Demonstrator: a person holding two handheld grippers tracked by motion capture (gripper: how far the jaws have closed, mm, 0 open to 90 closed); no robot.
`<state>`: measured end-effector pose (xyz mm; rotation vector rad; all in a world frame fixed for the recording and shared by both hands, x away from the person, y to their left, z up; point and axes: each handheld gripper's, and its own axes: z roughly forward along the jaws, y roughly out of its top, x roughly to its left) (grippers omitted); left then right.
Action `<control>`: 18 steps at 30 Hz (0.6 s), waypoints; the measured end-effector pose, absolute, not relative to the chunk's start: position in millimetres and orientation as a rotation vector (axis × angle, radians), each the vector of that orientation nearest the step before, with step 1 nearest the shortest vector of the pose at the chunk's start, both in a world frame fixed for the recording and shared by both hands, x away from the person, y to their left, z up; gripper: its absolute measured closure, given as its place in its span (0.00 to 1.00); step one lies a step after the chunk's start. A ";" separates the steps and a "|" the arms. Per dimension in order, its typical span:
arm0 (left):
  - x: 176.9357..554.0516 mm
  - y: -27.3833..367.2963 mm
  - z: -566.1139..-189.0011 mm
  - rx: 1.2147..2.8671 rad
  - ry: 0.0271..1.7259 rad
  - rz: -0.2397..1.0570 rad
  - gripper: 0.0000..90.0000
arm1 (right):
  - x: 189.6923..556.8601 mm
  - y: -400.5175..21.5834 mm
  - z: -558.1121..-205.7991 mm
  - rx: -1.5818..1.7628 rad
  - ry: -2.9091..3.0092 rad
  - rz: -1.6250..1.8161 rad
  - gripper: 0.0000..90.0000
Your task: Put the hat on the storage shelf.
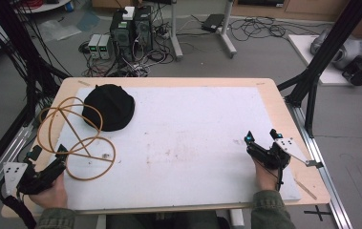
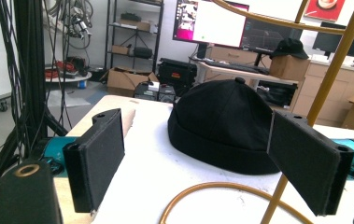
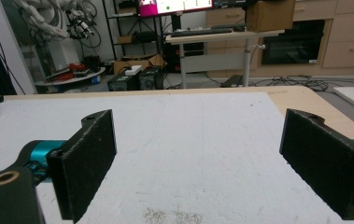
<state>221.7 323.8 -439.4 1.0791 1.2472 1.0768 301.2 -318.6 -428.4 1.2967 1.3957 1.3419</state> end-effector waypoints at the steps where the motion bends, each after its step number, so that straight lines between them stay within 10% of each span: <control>1: 221.7 323.8 -439.4 1.078 1.249 1.077 0.21 | 301.6 -318.8 -428.6 1.292 1.398 1.341 0.11; 18: 221.7 325.4 -439.4 1.076 1.250 1.081 0.21 | 306.1 -313.1 -426.0 1.276 1.424 1.357 0.11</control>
